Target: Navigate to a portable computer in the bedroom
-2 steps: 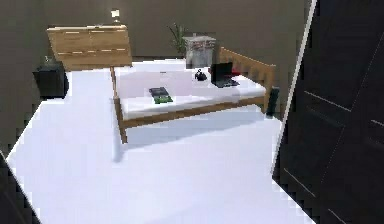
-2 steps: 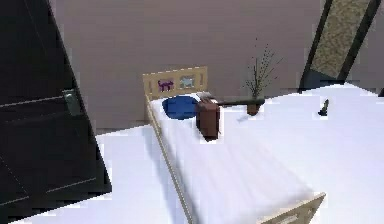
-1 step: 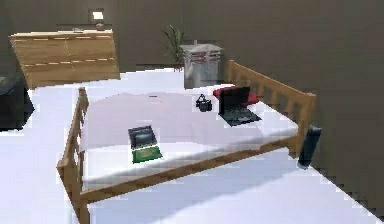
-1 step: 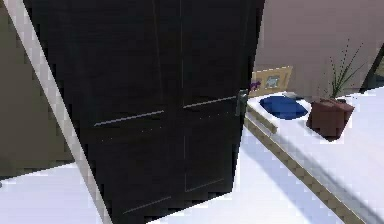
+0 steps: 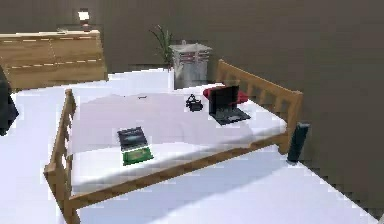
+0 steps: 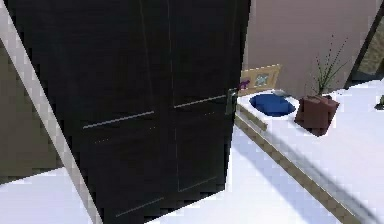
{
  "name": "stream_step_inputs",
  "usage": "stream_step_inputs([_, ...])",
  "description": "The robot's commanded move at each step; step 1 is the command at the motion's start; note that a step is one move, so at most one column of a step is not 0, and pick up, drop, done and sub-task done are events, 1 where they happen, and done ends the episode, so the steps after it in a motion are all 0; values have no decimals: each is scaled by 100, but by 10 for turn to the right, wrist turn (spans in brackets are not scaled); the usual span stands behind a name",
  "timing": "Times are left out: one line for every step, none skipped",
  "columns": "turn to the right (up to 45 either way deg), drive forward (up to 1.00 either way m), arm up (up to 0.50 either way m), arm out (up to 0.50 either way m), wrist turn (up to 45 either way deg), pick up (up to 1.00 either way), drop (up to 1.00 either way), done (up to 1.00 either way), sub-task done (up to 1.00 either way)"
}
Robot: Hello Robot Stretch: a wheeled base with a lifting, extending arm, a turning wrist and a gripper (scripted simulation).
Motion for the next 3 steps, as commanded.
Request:
stream_step_inputs([0, 85, 0, 0, 0, 0, 0, 0, 0])
stream_step_inputs([180, 0, 0, 0, 0, 0, 0, 0, 0])
stream_step_inputs([0, 0, 0, 0, 0, 0, 0, 100, 0])
